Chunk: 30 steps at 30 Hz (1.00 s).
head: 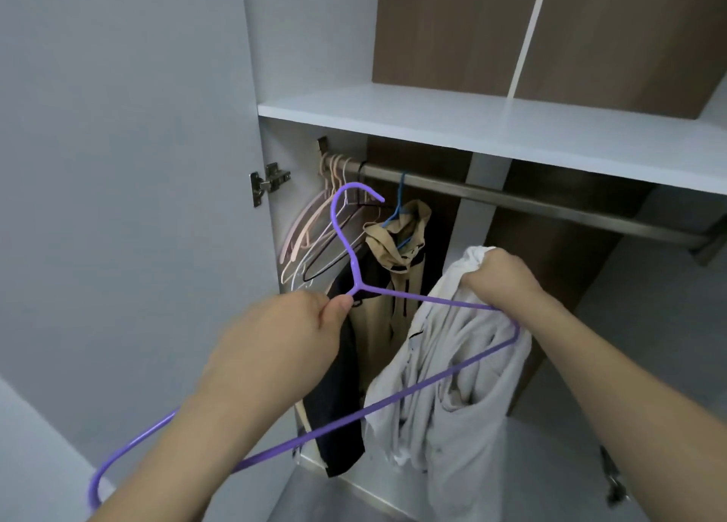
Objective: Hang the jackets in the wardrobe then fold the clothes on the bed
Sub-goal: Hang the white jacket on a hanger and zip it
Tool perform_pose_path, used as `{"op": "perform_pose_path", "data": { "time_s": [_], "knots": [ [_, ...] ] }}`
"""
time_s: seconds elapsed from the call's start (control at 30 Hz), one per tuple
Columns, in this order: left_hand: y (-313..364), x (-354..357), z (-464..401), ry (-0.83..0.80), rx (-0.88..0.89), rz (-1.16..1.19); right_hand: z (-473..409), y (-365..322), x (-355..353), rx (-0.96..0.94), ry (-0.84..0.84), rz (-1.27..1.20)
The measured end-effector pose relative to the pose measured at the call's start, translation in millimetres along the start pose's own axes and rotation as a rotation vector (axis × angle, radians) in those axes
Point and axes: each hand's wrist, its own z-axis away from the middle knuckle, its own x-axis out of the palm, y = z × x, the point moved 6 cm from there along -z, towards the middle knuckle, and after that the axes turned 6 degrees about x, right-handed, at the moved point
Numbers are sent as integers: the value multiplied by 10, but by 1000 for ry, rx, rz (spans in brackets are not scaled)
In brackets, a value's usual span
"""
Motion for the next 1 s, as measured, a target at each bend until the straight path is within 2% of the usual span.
{"op": "perform_pose_path", "data": {
  "time_s": [0.1,0.23,0.37,0.47,0.53,0.67,0.8,0.9,1.0],
  "knots": [
    [27,-155,34,22,16,-40,72,81,-247,2,111,97],
    [121,-71,-14,2,58,-26,176,152,-353,4,108,92],
    [336,295,-69,-9,110,14,303,157,-243,73,-59,-204],
    [428,627,-70,-137,135,99,429,143,-152,152,-160,-469],
    [400,771,-85,-177,131,120,513,155,-165,218,-189,-554],
    [382,857,-143,-230,92,268,625,209,-201,267,-193,-469],
    [331,552,-169,-221,95,439,600,259,-435,53,11,-278],
    [227,208,-142,-258,81,583,484,415,-663,18,134,-152],
    [278,70,-84,-290,119,519,352,550,-679,49,146,-104]
  ]
}}
